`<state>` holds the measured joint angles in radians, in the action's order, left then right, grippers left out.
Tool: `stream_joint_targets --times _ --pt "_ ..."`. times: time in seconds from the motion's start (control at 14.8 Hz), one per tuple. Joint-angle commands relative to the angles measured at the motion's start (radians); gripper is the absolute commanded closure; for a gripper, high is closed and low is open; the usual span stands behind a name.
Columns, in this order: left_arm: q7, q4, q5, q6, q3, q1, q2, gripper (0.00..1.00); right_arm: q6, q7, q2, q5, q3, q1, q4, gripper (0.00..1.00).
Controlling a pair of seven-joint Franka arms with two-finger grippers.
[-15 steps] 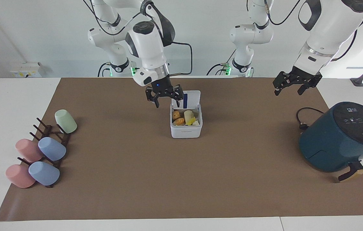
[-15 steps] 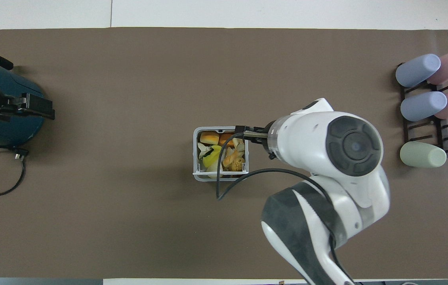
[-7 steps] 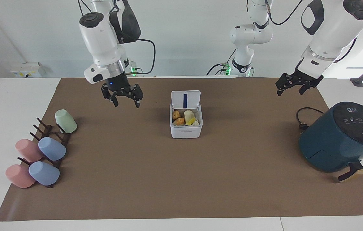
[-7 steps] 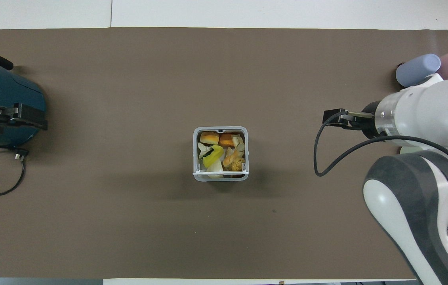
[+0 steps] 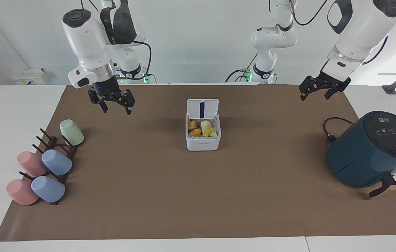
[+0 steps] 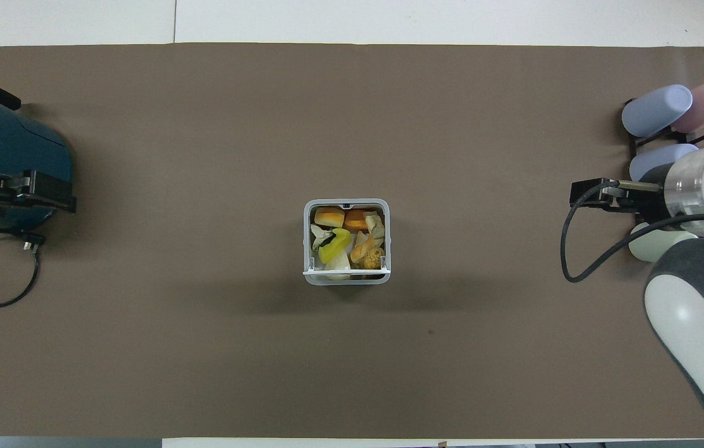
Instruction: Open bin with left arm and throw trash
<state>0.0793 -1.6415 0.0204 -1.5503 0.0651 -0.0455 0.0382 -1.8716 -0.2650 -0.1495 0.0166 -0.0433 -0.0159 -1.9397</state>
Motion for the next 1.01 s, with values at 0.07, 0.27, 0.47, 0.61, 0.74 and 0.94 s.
stream_joint_targets --times 0.07,0.27,0.47,0.61,0.74,0.94 --pt "0.0 0.0 -0.011 0.015 -0.002 0.003 0.009 0.0 0.094 0.036 0.007 -0.012 -0.014 0.045 0.082 0.0" --pt "0.005 0.0 -0.011 0.007 -0.004 -0.002 0.006 0.0 0.172 0.043 0.036 -0.012 -0.015 0.042 0.157 0.0" --pt "0.008 0.0 -0.011 0.009 -0.002 -0.002 0.006 0.0 0.239 0.055 0.06 -0.032 -0.017 0.028 0.218 0.0" --pt "0.007 0.0 -0.011 0.01 -0.002 0.003 0.008 0.0 0.247 0.075 0.065 -0.046 -0.018 0.031 0.231 0.0" --pt "0.007 0.0 -0.011 0.009 -0.002 -0.001 0.006 0.0 0.27 0.107 0.079 -0.049 -0.017 0.031 0.254 0.0" --pt "0.01 -0.003 -0.01 0.012 -0.002 -0.005 0.008 0.0 0.314 0.125 0.085 -0.053 -0.017 0.037 0.272 0.0"
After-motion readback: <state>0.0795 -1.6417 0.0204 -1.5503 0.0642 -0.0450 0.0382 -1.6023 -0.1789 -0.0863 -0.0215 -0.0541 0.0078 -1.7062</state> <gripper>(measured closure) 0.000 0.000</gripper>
